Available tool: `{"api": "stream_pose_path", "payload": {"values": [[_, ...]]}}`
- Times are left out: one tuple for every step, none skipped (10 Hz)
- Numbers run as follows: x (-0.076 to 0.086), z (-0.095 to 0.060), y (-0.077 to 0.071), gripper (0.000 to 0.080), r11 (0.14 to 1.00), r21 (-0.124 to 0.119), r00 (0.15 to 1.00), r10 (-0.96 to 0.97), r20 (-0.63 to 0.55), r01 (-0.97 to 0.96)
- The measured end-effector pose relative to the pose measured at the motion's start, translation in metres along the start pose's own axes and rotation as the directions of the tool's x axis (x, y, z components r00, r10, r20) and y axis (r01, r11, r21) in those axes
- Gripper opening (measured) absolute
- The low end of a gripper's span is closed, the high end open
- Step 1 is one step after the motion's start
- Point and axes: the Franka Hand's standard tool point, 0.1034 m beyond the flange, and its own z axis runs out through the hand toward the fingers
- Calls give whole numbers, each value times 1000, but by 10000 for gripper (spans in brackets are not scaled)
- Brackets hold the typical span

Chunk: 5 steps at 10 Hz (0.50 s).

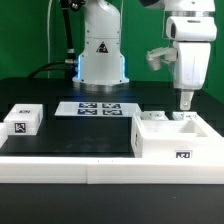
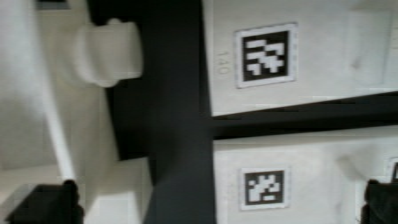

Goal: Assemble cabinet

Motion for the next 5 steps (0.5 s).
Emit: {"api": "stream_pose_path", "payload": {"values": [[5, 3, -10, 797, 1000, 9, 1000, -2, -2, 2], [12, 6, -20, 797, 1000, 8, 1000, 0, -12, 1], [15, 11, -32, 797, 1000, 6, 1000, -2, -24, 2], [19, 16, -40, 797, 1000, 17, 1000, 4, -26, -3], [23, 22, -43, 797, 1000, 19, 999, 4, -34, -3]]}}
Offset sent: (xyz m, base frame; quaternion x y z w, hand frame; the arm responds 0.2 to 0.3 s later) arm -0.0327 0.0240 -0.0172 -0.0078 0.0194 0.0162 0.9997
